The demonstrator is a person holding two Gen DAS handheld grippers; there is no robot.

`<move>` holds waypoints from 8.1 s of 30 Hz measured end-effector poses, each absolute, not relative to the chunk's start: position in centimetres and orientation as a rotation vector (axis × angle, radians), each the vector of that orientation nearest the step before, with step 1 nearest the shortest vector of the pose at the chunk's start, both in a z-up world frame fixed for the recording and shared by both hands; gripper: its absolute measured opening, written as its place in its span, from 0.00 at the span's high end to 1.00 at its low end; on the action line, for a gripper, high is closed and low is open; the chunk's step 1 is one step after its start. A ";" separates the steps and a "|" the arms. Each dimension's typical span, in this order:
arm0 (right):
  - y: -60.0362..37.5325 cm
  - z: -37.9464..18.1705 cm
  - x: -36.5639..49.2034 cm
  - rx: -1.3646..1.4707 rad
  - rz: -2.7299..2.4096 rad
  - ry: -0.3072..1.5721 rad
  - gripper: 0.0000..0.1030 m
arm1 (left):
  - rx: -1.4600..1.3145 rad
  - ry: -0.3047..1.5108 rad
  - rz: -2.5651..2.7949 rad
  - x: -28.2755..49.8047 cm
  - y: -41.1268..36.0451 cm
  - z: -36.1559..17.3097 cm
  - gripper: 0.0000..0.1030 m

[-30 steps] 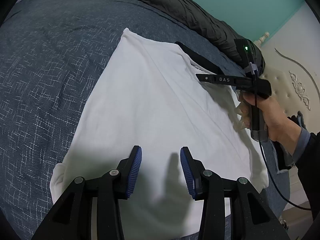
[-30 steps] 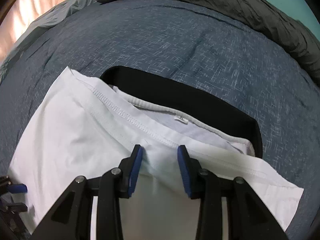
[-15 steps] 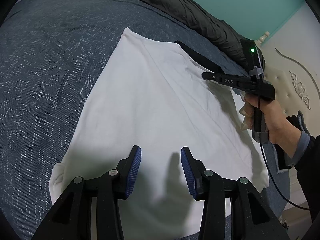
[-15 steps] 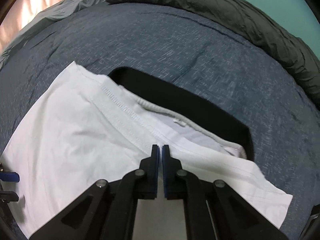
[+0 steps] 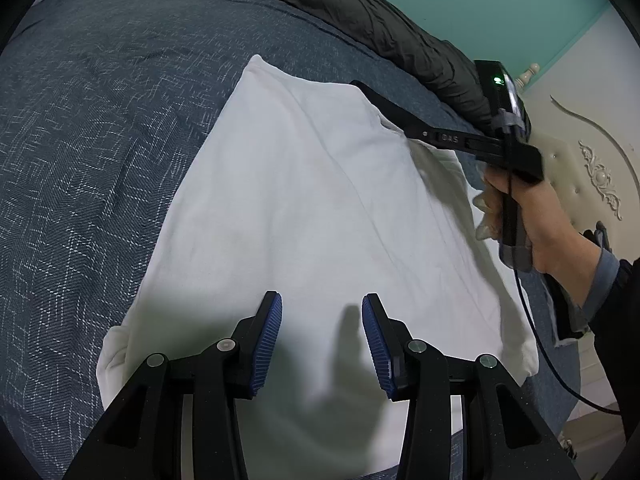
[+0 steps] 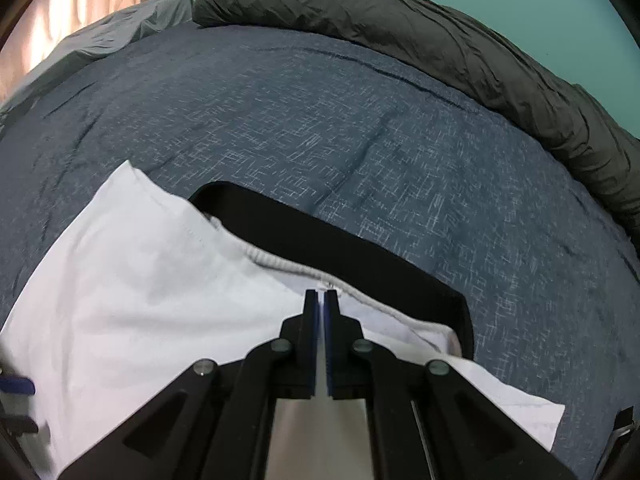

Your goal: Fold clothes

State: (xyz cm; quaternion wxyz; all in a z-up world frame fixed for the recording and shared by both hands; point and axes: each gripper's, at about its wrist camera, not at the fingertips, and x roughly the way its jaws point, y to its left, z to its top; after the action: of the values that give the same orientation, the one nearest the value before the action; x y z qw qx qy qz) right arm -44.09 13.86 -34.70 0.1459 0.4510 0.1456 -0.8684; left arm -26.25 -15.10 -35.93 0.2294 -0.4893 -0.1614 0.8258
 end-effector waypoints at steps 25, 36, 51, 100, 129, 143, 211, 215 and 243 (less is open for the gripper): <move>23.8 -34.3 -41.7 1.375 -2.562 0.039 0.75 | -1.347 -0.447 2.266 -26.0 -15.3 -36.1 0.53; 21.5 -35.7 -40.4 1.361 -2.571 0.307 0.94 | -1.345 -0.451 2.265 -25.9 -15.4 -36.1 0.52; 28.6 -31.3 -40.2 1.230 -2.823 -0.133 0.90 | -1.347 -0.453 2.260 -26.0 -15.1 -36.2 0.52; 25.4 -31.2 -29.0 1.280 -2.579 -0.501 0.96 | -1.347 -0.535 2.255 -24.9 -17.3 -35.2 0.47; 24.0 -32.4 -11.1 1.165 -2.540 -0.745 0.96 | -1.438 -0.913 2.207 -18.4 -26.3 -37.7 0.39; 31.5 -33.3 -9.2 1.060 -2.615 -0.969 0.96 | -1.364 -1.006 2.204 -20.4 -24.1 -38.6 0.90; 38.6 -34.7 -9.6 1.196 -2.525 -1.002 0.83 | -1.447 -0.144 2.030 -15.7 0.9 -35.9 0.55; 39.4 -34.4 -9.1 1.154 -2.539 -1.037 0.94 | -1.456 -0.170 2.016 -15.8 0.4 -36.5 0.68; 34.8 -33.4 -10.9 1.255 -2.728 -0.512 0.70 | -1.455 -0.246 1.987 -15.7 -1.4 -36.8 0.87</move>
State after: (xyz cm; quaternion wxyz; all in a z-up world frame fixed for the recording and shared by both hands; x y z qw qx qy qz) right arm -10.88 34.83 -33.44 0.0475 0.4116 -0.1678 -0.8945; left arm -15.69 -1.42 -36.82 0.3271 -0.5553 -0.0939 0.7588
